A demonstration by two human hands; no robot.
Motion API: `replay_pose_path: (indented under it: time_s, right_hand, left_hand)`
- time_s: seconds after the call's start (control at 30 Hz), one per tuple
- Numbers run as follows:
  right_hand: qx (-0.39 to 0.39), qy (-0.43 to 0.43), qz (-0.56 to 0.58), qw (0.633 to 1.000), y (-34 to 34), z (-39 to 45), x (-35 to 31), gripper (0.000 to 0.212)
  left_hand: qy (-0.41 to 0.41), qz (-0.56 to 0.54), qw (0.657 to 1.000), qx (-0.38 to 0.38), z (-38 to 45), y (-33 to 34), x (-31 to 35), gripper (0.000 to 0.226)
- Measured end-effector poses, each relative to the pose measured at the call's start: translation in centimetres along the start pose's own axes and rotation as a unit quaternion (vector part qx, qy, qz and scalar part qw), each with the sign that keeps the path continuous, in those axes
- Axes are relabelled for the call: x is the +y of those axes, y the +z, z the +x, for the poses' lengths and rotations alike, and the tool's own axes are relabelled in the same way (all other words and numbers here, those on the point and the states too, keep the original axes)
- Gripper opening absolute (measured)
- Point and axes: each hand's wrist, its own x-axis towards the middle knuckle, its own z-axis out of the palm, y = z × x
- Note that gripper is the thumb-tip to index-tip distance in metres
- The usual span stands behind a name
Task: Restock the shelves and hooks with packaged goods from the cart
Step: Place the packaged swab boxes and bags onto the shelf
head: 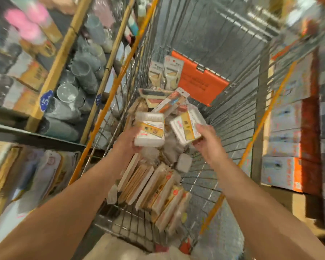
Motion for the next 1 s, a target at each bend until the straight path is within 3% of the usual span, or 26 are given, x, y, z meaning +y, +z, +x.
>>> replay_pose_path:
  time_s: [0.07,0.17,0.3,0.37,0.47,0.63,0.77,1.0]
  right_hand:
    - [-0.036,-0.006,-0.037,0.999,-0.1,-1.7,-1.7,0.063]
    - [-0.130,-0.047,-0.088,0.986,0.0,-4.2,-4.5,0.072]
    - [-0.232,-0.075,-0.160,0.956,1.2,-8.0,-7.6,0.089]
    - [-0.259,-0.090,-0.183,0.944,2.5,-10.6,-8.7,0.077]
    - [-0.285,-0.112,-0.181,0.935,4.6,-15.3,-9.5,0.033]
    - [-0.373,-0.114,-0.201,0.898,7.7,-22.1,-8.4,0.034]
    - [-0.446,-0.086,-0.224,0.862,11.5,-28.2,-6.3,0.030]
    - [-0.556,-0.051,-0.244,0.793,18.2,-37.9,-1.3,0.027]
  left_hand:
    - [0.011,-0.006,1.000,-0.012,-1.9,0.3,1.4,0.035]
    - [0.075,-0.010,0.997,-0.020,-5.5,0.1,2.5,0.020]
    - [0.158,0.002,0.987,-0.002,-11.7,-0.5,3.0,0.039]
    - [0.193,-0.010,0.981,0.006,-15.0,-0.7,2.4,0.039]
    - [0.246,-0.053,0.968,0.024,-20.3,-0.6,0.9,0.031]
    - [0.334,-0.098,0.931,0.111,-28.9,-2.4,-3.0,0.090]
    - [0.361,-0.143,0.903,0.185,-36.0,-4.7,-6.8,0.094]
    - [0.401,-0.164,0.846,0.310,-47.0,-9.2,-12.0,0.073]
